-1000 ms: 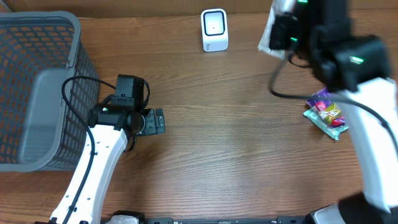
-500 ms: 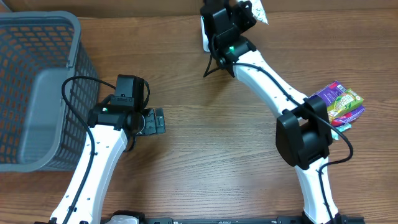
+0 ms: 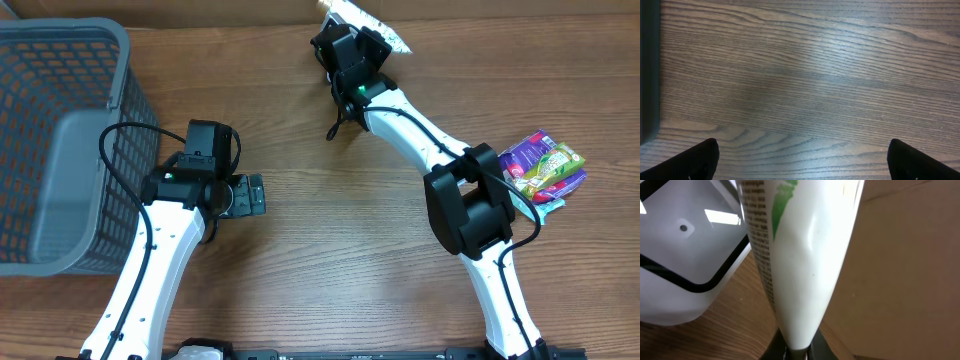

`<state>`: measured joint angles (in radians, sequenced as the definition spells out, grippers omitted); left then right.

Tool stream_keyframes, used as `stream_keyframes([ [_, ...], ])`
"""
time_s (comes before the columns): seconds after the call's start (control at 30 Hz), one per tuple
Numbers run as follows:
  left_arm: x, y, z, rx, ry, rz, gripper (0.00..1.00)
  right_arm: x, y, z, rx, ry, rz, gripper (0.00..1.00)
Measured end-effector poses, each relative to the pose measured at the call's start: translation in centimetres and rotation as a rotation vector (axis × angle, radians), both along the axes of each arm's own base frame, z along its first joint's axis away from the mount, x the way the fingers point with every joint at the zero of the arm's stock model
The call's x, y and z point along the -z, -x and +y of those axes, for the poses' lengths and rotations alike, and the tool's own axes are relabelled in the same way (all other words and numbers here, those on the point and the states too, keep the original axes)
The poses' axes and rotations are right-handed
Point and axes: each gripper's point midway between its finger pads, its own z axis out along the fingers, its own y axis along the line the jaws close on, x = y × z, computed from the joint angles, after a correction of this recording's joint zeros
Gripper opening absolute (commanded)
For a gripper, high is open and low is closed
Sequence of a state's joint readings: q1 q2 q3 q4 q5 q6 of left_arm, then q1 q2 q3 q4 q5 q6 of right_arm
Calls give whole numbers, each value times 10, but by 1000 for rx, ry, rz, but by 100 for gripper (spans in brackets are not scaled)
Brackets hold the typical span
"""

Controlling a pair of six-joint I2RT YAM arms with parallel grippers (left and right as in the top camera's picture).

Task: Scan the item barcode
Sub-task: 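Raise the conditioner tube and hold it before the white scanner, then carry the tube right and release it beside the purple bag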

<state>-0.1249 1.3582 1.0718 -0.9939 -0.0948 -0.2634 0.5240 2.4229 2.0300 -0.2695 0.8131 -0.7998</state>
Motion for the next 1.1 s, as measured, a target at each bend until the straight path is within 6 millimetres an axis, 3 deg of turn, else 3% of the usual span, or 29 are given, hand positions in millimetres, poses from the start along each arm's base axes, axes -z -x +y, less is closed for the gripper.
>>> stream_keyframes([
  [0.23, 0, 0, 0, 0, 0, 0, 100, 22, 12, -5, -12, 52, 112, 4],
  [0.6, 0, 0, 0, 0, 0, 0, 100, 34, 26, -21, 52, 88, 175, 4],
  [0.83, 0, 0, 0, 0, 0, 0, 100, 46, 48, -25, 82, 37, 271, 4],
  [0.93, 0, 0, 0, 0, 0, 0, 100, 35, 68, -21, 69, -45, 337, 4],
  [1.03, 0, 0, 0, 0, 0, 0, 100, 2, 93, -10, 38, -182, 381, 4],
  [1.1, 0, 0, 0, 0, 0, 0, 100, -38, 121, 3, -13, -339, 416, 4],
])
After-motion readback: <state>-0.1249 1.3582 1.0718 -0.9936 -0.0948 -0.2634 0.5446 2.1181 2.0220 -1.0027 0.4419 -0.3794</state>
